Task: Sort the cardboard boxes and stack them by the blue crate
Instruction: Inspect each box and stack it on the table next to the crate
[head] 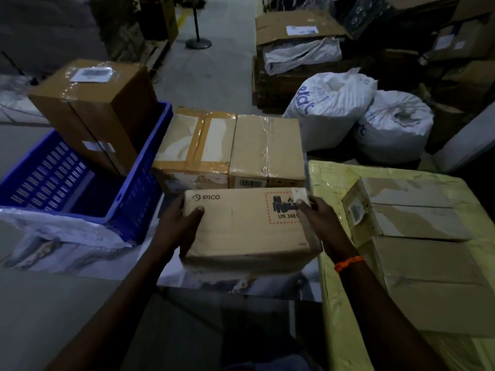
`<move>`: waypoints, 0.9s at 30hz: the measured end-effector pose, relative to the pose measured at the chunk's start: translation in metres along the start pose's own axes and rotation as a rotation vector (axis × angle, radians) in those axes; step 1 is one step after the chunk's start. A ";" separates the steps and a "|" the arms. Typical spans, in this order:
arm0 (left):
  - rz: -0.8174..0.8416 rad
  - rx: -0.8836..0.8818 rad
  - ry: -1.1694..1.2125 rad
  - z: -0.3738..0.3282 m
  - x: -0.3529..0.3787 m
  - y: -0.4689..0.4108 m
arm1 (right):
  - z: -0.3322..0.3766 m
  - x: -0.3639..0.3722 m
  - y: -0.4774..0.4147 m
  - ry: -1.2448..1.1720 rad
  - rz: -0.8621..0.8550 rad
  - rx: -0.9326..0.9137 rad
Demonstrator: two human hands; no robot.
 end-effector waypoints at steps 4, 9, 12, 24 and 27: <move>0.004 -0.064 0.250 -0.006 -0.001 0.013 | -0.002 0.003 0.021 -0.031 -0.039 -0.080; -0.075 0.029 0.391 0.019 -0.012 0.042 | -0.017 -0.007 0.045 -0.253 -0.189 -0.097; -0.180 -0.039 0.572 0.028 -0.008 0.067 | -0.026 -0.007 0.062 -0.341 -0.218 -0.080; -0.045 -0.179 0.496 0.090 0.016 0.116 | -0.114 0.001 0.102 -0.243 -0.123 0.009; -0.031 -0.183 0.455 0.101 0.021 0.119 | -0.130 0.006 0.107 -0.206 -0.137 0.016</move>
Point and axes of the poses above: each hand's wrist, its own y-axis away from the middle knuckle, its own x-axis out of the palm, z = x × y, the point moved 3 cm from there along -y, towards the middle knuckle, and after that the axes turned 4 degrees about -y, right-handed, at the moved point
